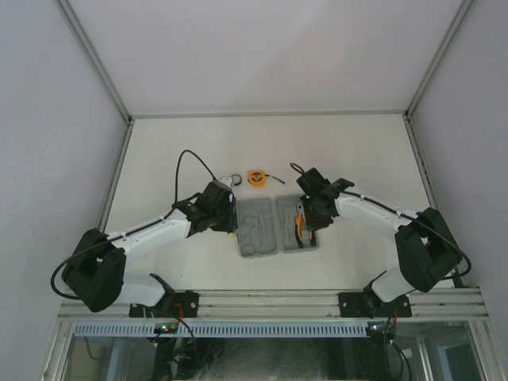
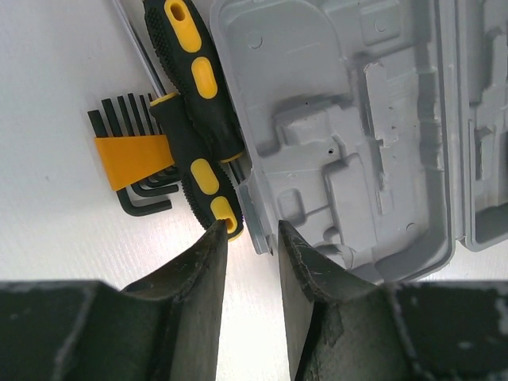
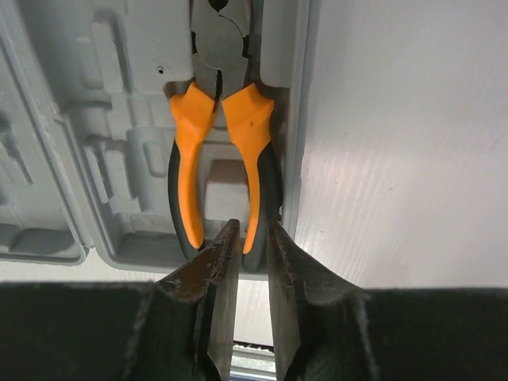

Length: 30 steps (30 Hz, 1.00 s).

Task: Sort the tools into containers
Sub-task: Pick up the screwdriver from the center of the board.

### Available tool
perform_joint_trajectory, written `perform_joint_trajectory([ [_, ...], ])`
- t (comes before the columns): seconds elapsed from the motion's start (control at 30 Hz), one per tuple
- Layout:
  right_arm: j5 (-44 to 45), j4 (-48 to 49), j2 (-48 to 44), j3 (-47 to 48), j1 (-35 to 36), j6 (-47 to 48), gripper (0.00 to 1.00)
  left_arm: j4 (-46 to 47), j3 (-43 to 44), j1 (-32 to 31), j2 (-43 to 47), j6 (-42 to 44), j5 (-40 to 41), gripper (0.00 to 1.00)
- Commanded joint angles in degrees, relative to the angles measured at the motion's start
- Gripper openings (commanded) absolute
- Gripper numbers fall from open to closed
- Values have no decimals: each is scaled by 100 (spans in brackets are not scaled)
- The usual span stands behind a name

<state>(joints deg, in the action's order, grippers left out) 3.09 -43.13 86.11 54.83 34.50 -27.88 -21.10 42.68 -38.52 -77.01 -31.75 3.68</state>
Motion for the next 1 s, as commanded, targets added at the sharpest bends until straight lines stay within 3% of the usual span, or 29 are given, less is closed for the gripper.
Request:
perform_joint_trajectory([
  [0.0,245,65,64,11,-40,27,19,234,123,-32,-15,105,-78,36],
  [0.27,252,176,395,18,-57,103,15,264,74,-32,-33,88,-105,36],
  [0.53,143,116,687,21,-44,111,0,290,73,-32,-74,107,-170,30],
  [0.97,147,-13,1427,70,145,-49,0,258,124,-32,-31,125,-237,28],
])
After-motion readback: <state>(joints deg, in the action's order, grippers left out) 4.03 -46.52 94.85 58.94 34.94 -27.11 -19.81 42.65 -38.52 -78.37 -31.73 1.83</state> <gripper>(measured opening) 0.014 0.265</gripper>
